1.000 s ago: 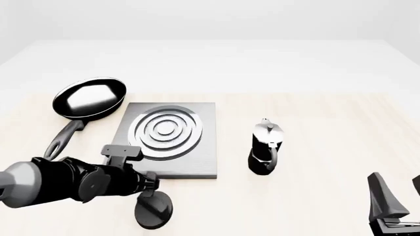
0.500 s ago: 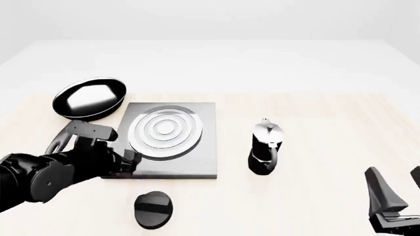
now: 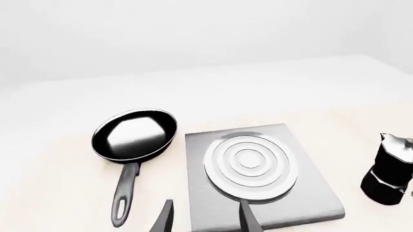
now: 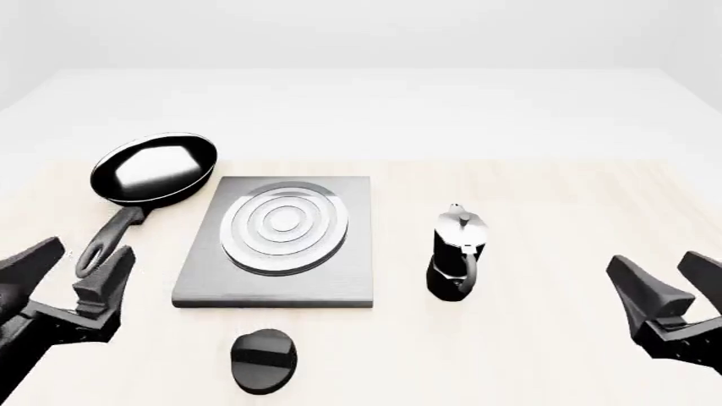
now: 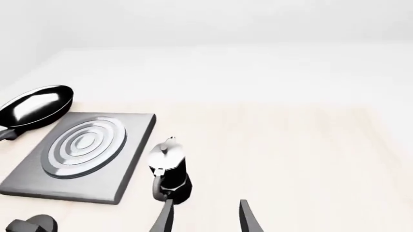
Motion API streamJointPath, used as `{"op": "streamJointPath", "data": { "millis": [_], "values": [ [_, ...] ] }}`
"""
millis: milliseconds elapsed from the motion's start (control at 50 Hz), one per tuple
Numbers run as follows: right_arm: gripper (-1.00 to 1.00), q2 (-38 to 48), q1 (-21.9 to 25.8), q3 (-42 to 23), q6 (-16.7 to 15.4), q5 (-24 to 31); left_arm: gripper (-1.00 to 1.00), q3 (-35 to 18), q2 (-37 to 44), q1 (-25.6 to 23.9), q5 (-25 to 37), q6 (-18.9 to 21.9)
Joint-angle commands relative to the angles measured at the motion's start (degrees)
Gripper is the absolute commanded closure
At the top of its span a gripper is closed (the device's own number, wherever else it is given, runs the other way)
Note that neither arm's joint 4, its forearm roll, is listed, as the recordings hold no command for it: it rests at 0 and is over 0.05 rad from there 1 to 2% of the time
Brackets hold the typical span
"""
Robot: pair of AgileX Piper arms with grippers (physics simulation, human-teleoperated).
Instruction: Turn on the stove and put the moka pot on it.
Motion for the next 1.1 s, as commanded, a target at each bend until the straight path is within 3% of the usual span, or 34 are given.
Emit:
{"op": "streamJointPath", "data": {
  "millis": [20, 100, 120, 160, 380, 560, 1100],
  "values": [
    [-1.00, 2.90, 1.14, -6.40, 1.14, 8.18, -1.00, 8.64, -25.40, 6.09, 3.14, 0.14],
    [-1.00, 3.61, 2.09, -8.28, 0.63, 10.74, -1.00, 11.20, -27.07, 5.33, 0.70, 0.43],
    [-1.00, 3.85, 2.26, -8.82, 0.74, 11.38, -1.00, 12.27, -27.10, 5.40, -1.92, 3.05],
    [-1.00, 4.64, 3.09, -9.89, 0.56, 12.58, -1.00, 11.55, -27.10, 4.75, -1.49, 0.76],
    [-1.00, 9.20, 6.11, -13.96, -0.88, 14.03, -1.00, 13.02, -27.11, 5.41, -3.70, 1.19],
    [-1.00, 13.51, 8.91, -13.32, -1.88, 11.23, -1.00, 13.15, -27.10, 5.39, -3.55, 0.73],
    [-1.00, 24.69, 12.79, -9.66, -0.19, -1.64, -1.00, 13.38, -27.10, 5.51, -2.76, 1.08]
  ]
}}
